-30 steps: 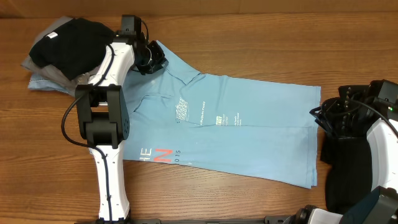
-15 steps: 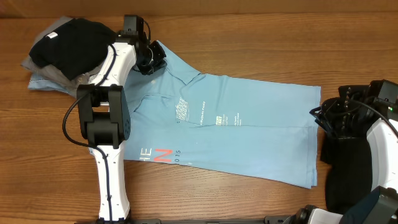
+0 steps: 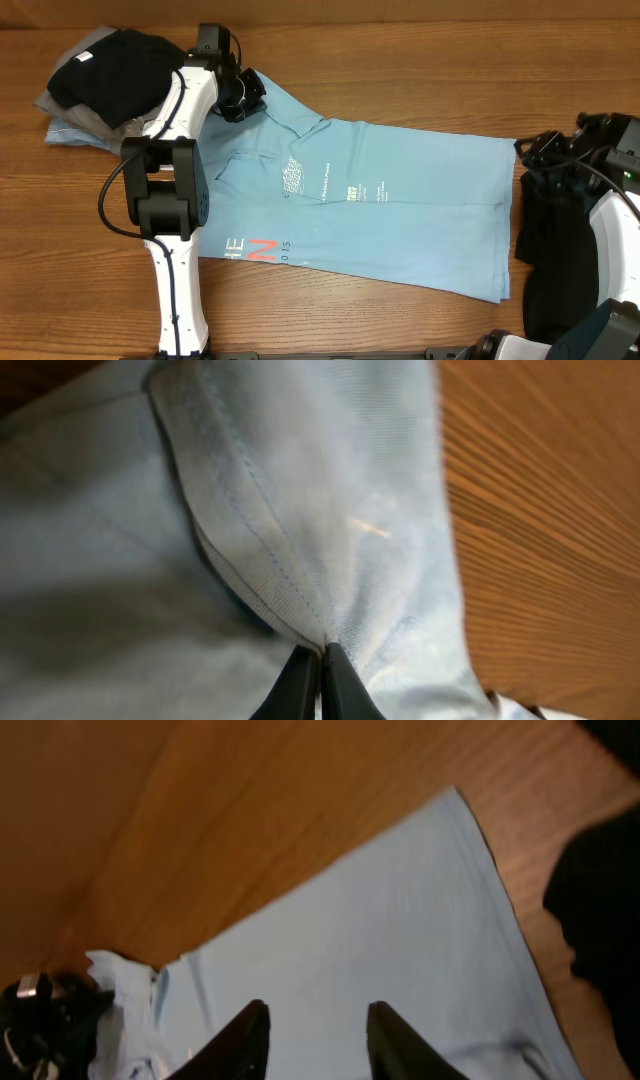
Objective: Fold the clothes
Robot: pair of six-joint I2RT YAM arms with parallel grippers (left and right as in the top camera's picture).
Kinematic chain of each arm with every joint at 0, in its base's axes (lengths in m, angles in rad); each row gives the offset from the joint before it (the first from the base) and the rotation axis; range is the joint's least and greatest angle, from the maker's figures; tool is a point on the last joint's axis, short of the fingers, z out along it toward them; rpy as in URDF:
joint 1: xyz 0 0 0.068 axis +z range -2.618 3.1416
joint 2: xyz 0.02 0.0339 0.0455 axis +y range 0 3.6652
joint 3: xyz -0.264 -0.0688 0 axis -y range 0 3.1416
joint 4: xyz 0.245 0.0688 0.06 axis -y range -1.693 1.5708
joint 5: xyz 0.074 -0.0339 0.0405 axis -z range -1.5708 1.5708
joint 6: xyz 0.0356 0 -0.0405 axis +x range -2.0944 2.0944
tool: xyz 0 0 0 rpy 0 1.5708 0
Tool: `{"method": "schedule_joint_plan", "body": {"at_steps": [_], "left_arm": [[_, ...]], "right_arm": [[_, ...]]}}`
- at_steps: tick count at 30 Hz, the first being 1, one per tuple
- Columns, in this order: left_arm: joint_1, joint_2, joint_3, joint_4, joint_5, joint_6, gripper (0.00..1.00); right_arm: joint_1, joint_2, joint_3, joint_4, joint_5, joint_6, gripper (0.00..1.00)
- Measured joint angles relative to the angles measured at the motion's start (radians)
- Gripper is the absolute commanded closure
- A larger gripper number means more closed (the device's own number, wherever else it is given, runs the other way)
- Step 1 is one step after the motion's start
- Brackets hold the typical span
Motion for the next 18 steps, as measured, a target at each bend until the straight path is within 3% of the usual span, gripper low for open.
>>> {"method": "schedule_joint_plan", "body": {"at_steps": [5,18], "left_arm": [[0.000,-0.053,0.004,-0.027,-0.003,0.006,0.96],[0.000,-0.096,0.015,-0.120,-0.003,0.054,0.96]], "right_arm": [[0.000,0.040,0.000,0.116,0.019,0.022,0.48],[0.000,0.309,0.011,0.303,0.129,0.041,0.47]]}}
